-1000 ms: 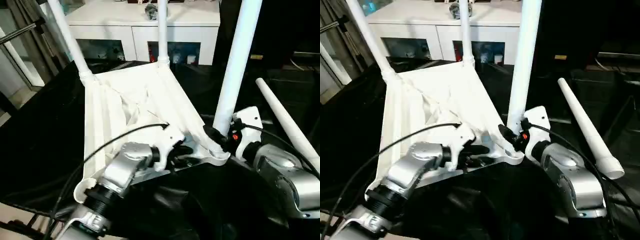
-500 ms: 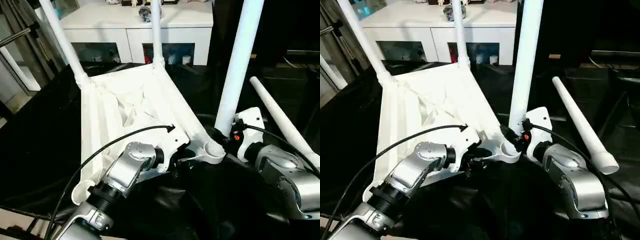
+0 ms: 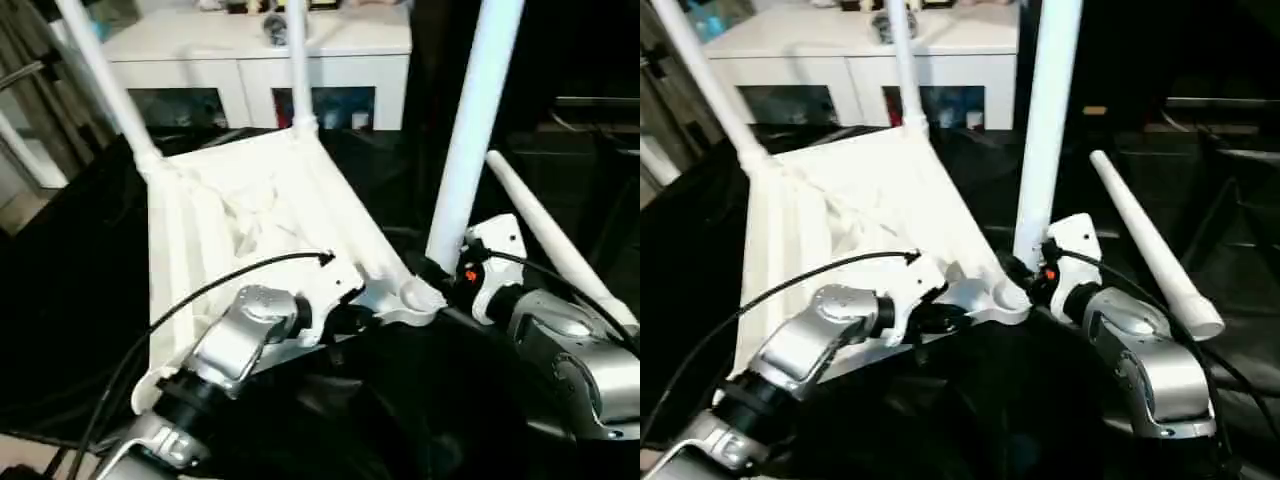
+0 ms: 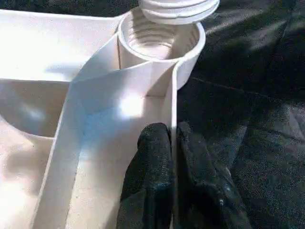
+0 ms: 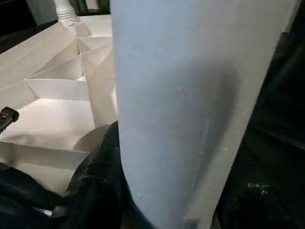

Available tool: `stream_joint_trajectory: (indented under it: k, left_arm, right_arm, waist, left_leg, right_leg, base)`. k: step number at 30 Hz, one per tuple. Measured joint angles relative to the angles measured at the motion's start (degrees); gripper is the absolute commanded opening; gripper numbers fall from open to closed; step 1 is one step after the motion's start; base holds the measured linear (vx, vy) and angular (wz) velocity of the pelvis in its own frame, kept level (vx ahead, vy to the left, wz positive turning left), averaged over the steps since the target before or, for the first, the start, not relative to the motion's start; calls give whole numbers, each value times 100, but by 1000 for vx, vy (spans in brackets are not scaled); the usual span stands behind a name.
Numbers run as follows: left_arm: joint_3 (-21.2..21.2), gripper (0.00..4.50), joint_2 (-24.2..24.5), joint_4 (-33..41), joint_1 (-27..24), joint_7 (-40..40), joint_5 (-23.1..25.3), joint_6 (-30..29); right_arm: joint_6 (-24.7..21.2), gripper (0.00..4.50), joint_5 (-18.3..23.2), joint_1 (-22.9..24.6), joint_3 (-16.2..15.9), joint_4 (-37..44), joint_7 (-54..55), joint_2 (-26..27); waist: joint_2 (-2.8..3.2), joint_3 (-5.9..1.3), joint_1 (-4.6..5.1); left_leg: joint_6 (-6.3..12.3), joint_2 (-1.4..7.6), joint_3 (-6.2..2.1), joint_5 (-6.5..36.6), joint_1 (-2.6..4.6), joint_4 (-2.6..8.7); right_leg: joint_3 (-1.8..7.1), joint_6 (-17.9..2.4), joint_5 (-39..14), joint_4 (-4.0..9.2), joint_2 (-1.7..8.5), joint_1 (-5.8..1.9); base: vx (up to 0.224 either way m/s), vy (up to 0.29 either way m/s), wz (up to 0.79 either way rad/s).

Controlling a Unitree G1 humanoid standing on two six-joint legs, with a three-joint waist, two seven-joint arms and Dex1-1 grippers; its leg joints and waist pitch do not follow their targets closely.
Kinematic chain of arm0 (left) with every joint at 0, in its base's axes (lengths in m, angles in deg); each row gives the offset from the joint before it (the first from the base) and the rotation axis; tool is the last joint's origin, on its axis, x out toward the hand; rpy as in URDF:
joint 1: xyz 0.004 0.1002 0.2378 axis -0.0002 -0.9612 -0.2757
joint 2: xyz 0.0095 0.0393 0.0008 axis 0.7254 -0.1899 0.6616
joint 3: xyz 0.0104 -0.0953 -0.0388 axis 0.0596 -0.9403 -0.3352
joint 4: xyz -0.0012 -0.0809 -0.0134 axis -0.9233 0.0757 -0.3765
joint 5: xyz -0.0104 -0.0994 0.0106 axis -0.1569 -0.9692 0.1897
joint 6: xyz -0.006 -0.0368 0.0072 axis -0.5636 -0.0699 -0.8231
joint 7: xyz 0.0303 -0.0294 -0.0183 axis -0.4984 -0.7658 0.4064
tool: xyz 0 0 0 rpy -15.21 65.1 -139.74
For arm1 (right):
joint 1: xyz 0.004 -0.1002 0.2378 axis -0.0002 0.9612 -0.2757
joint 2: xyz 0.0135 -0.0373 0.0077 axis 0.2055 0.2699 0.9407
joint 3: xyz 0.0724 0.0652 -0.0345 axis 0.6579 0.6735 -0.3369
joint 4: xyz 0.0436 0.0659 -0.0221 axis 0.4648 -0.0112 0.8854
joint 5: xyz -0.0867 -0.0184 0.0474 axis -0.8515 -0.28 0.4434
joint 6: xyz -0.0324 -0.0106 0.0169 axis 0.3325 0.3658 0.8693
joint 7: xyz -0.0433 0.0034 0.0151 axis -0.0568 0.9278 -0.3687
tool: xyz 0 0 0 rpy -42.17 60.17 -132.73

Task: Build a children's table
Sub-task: Insert table leg to table base

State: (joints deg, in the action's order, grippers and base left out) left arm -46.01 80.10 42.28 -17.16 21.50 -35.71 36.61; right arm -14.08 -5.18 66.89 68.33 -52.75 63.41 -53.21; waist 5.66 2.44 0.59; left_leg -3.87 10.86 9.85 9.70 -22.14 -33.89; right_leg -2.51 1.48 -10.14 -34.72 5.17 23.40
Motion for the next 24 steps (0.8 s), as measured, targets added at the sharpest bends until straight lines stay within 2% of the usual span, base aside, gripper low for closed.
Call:
stream_joint_trajectory:
  k: [1, 2, 3, 5, 7, 11, 14, 17, 20, 24]
  left_arm:
    - [0, 3, 21, 20, -12, 0, 2, 1]
    - [-2, 1, 61, 65, -43, -4, 2, 2]
    - [-8, 1, 134, 140, -94, -19, -4, 2]
    - [-61, 0, 303, 290, -200, -98, -20, -3]
    - [-179, 0, 533, 551, -441, -239, -131, 18]
    - [-286, 0, 809, 857, -686, -452, -285, -14]
    - [-385, 0, 1101, 1427, -1037, -510, -412, -335]
    - [-473, 0, 1175, 1806, -1228, -380, -436, -637]
    - [-517, 0, 1137, 1875, -1258, -209, -424, -665]
    - [-567, 0, 1139, 1847, -1257, -117, -365, -615]
  right_arm:
    - [0, 192, 0, -2, -1, 0, -8, 0]
    - [0, 192, 0, -6, -8, -4, -21, 1]
    - [0, 192, 0, -9, -23, -4, -45, 0]
    - [0, 192, 21, -25, -57, -10, -102, -1]
    - [0, 192, 129, -51, -116, -9, -290, 10]
    - [0, 192, 237, -59, -227, -9, -512, 3]
    - [-11, 192, 401, -62, -345, -3, -790, 3]
    - [-12, 192, 529, -167, -378, -8, -1052, 17]
    - [79, 192, 594, -313, -417, -167, -1171, 123]
    - [199, 192, 488, -346, -573, -532, -1227, 153]
  waist:
    - [-1, 1, 5]
    - [-39, 15, 13]
    - [-29, 6, 17]
    - [-64, 8, 26]
    - [-96, 4, 63]
    - [-112, -1, 57]
    - [-172, -4, 54]
    - [-251, 5, 41]
    - [-335, 1, 9]
    - [-356, 5, -102]
  left_leg:
    - [0, 0, 0, 0, 2, 0]
    - [0, 0, 0, 0, 1, 0]
    - [0, 0, 0, 0, 1, 4]
    - [-1, 1, -4, 0, -1, 9]
    - [-1, 1, -5, 0, -1, 9]
    - [-1, 0, -9, 1, 3, 10]
    - [-1, 2, -6, 1, -8, 16]
    - [1, 4, -1, 3, -1, 26]
    - [0, 10, 0, 3, 5, 32]
    - [0, 8, 5, 2, 9, 28]
  right_leg:
    - [0, 0, 0, 0, 0, 0]
    - [0, 0, 0, 0, 0, 5]
    - [1, 0, 0, -1, 0, 3]
    - [-6, 0, 0, -1, 0, 5]
    - [-5, 0, 0, -1, 0, 13]
    - [-4, 0, 0, 23, 0, 26]
    - [-6, -11, 8, 21, 0, 33]
    - [-6, -27, 18, 21, -1, 41]
    - [-9, -41, 26, 22, -5, 41]
    - [-4, -41, 26, 23, -3, 41]
  base:
    - [0, 0, 0]
    - [0, 0, 0]
    - [0, 0, 0]
    - [0, 0, 0]
    - [0, 0, 0]
    - [0, 0, 0]
    - [0, 0, 0]
    - [0, 0, 0]
    - [0, 0, 0]
    - [0, 0, 0]
